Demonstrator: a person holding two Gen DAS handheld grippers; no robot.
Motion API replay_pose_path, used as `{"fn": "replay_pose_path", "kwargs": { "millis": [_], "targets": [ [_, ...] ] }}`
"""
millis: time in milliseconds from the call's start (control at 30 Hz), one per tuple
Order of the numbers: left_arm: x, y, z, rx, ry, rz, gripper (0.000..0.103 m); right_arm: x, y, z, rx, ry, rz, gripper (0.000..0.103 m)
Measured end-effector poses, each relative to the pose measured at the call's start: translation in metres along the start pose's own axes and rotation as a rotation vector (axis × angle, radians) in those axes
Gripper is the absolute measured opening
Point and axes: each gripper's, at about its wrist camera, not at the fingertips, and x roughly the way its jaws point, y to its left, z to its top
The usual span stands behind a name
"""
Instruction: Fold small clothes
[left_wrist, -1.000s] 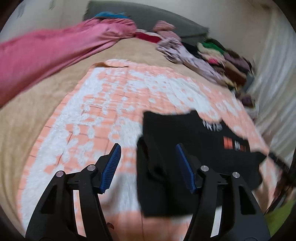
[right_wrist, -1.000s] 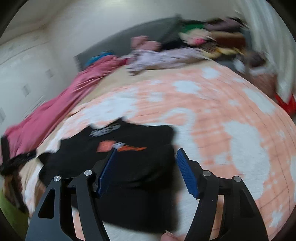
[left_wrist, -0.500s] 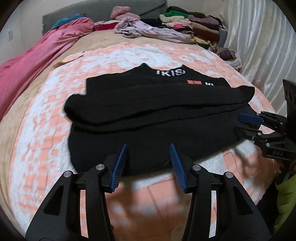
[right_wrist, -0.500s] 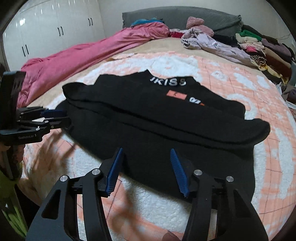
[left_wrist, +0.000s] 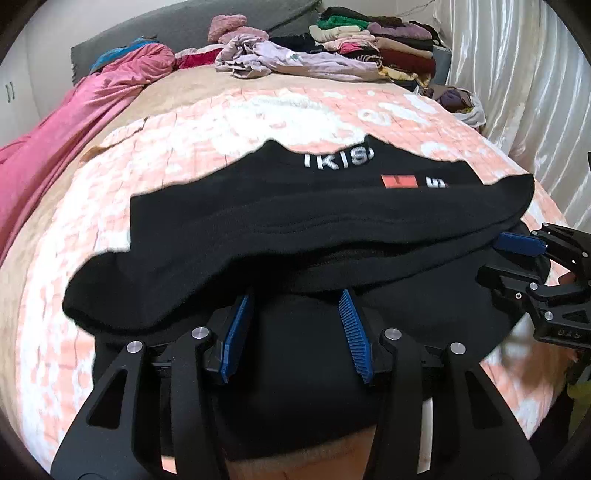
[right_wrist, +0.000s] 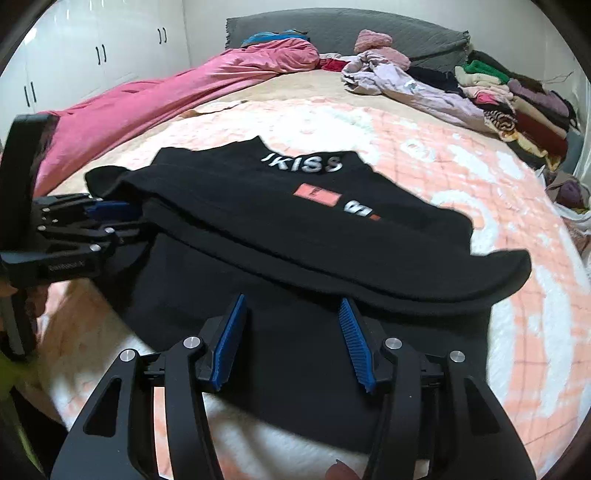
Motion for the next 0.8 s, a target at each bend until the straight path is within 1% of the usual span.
{"fn": "replay_pose_path", "kwargs": {
  "millis": [67,200,367,500,600,700,800],
  "targets": [
    [0.003,0.003,0.010,-0.005,-0.003,0.008,0.040,0.001,-0.004,0.007,-0.009,-0.009,-0.024,0.050],
    [0.011,0.015,0.029,-0.042,-0.009,0.019,0.040,0.007,-0.021,0.023,0.024,-0.025,-0.054,0.050],
    [0.023,0.038,0.050,-0.123,-0.009,0.025,0.040,0.021,-0.048,0.040,0.087,-0.018,-0.115,0.051],
    [0.018,0.051,0.051,-0.155,-0.027,0.024,0.040,0.028,-0.075,0.048,0.173,-0.020,-0.153,0.051],
    [0.009,0.054,0.049,-0.161,-0.049,0.011,0.040,0.021,-0.092,0.047,0.231,-0.061,-0.160,0.052],
    [-0.001,0.065,0.047,-0.191,-0.070,0.005,0.040,0.012,-0.111,0.041,0.292,-0.097,-0.165,0.052],
    [-0.008,0.081,0.047,-0.217,-0.090,0.031,0.040,0.009,-0.125,0.035,0.330,-0.099,-0.174,0.052]
  ]
}}
